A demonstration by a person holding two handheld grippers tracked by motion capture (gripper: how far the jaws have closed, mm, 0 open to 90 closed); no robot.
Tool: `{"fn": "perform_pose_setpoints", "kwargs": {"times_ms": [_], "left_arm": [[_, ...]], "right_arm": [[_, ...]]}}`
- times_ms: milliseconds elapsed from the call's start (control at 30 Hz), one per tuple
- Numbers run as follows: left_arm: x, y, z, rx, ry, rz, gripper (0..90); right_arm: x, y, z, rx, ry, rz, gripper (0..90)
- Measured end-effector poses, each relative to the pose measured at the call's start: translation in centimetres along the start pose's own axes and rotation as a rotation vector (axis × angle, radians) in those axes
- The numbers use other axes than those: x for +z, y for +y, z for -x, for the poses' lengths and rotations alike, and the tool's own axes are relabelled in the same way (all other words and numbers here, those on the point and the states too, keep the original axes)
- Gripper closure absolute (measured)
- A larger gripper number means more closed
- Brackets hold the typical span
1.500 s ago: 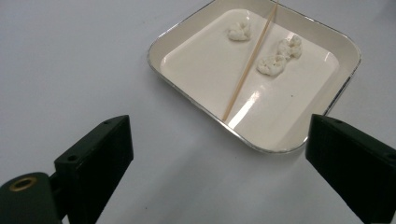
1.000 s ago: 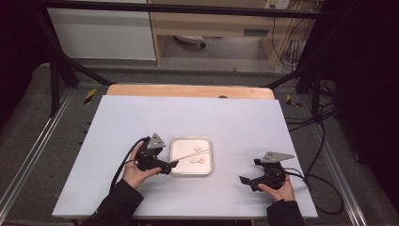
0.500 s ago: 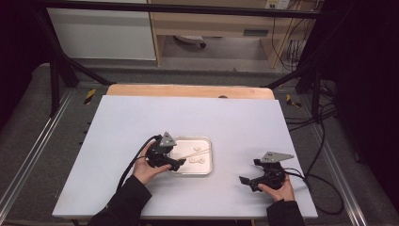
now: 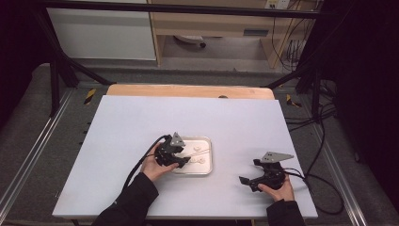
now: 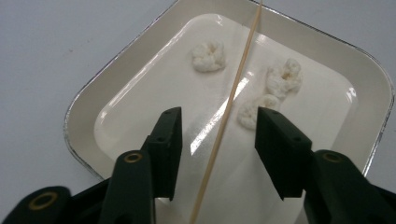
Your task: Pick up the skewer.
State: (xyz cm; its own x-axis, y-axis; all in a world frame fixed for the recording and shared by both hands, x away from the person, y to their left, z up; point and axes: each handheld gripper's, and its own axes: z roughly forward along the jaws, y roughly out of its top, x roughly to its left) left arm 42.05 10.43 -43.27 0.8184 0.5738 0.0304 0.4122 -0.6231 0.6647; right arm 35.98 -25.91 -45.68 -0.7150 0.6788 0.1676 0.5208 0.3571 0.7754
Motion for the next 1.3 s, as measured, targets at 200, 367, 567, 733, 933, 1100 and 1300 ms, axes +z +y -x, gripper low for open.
{"fn": "perform_pose_setpoints", "kwargs": {"times_ms": [200,367,567,733,933,1100,1300], "left_arm": [[0.6,0.13,-0.13,0.0,-0.022,-0.006,65.0],[0.78,0.07,-0.3,0.005,-0.031,-0.012,72.8],[0.74,0.02,-0.43,0.013,-0.038,-0.015,80.1],[0.83,-0.05,-0.44,0.017,-0.043,-0.018,83.1],[0.8,-0.09,-0.32,0.039,-0.055,-0.017,85.5],[0.75,-0.12,-0.21,0.053,-0.064,-0.018,86.5],[0.64,-0.15,0.19,0.079,-0.086,-0.023,87.8]], "right_arm": [[0.02,0.0,0.0,-0.002,0.001,0.0,1.1],[0.05,-0.01,-0.01,-0.001,0.003,0.0,1.1],[0.05,-0.01,-0.02,0.0,0.005,-0.001,1.2],[0.08,-0.01,0.01,-0.005,0.003,-0.003,1.1],[0.08,-0.02,0.0,-0.005,0.004,-0.004,1.1],[0.09,-0.02,-0.01,-0.003,0.005,-0.005,1.1],[0.09,-0.02,0.0,-0.004,0.006,-0.004,1.1]]}}
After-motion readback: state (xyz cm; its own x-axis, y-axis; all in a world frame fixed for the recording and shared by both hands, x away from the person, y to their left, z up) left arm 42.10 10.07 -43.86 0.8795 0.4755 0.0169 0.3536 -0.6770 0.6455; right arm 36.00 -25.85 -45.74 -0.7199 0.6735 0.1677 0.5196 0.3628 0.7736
